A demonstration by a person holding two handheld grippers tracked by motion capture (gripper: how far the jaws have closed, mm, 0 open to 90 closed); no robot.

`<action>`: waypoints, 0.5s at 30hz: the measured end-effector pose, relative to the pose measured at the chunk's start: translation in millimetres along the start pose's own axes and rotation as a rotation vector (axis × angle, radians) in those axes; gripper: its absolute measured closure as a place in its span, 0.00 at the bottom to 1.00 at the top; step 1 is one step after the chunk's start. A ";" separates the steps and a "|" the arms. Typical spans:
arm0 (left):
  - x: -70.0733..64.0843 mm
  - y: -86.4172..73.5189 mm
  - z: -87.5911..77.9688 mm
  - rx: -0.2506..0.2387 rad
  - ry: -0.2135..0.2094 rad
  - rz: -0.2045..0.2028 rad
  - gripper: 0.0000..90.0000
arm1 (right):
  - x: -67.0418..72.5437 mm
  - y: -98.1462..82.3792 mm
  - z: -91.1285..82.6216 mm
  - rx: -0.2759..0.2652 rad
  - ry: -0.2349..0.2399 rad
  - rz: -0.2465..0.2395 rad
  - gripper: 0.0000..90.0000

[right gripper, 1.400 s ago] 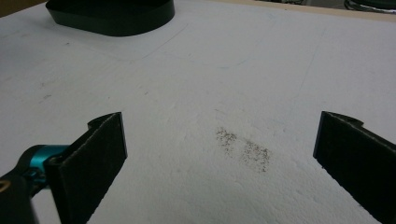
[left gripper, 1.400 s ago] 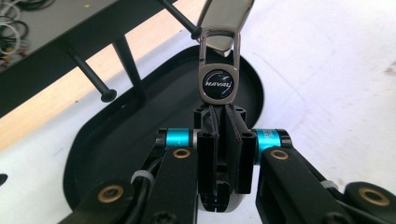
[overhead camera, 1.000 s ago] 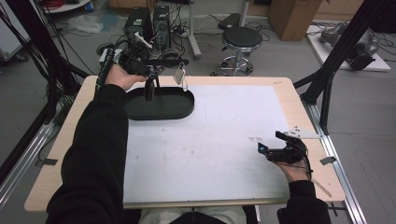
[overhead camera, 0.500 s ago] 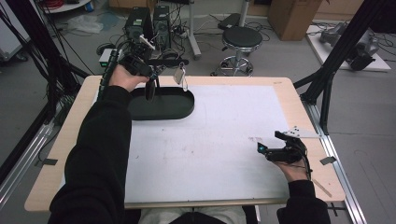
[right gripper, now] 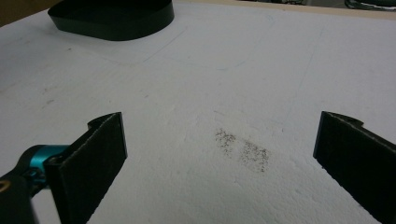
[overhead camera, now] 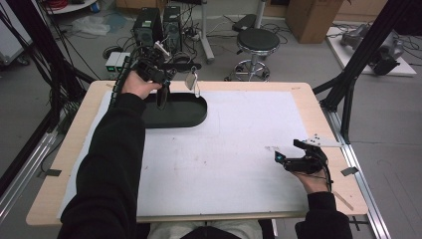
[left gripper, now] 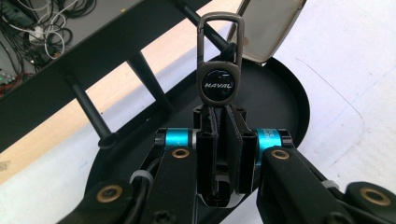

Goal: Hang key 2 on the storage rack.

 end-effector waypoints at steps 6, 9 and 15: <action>2.0 1.2 5.3 -0.009 0.019 0.017 0.92 | -0.1 1.0 0.3 -0.004 -0.002 -0.002 0.02; 3.8 2.6 8.2 -0.023 0.021 0.013 0.92 | 0.0 1.2 0.3 -0.004 -0.002 -0.001 0.02; 9.0 4.1 16.1 -0.042 0.014 -0.004 0.92 | -1.2 2.1 -0.1 -0.012 -0.002 -0.006 0.02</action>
Point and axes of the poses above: each handheld gripper's, and its own axes: z roughly forward along the jaws, y roughly out of its top, x roughly to its left, the point moved 8 cm from there along z, roughly forward along the jaws, and after that the axes turned 2 degrees about -z, right-handed, at the moved point
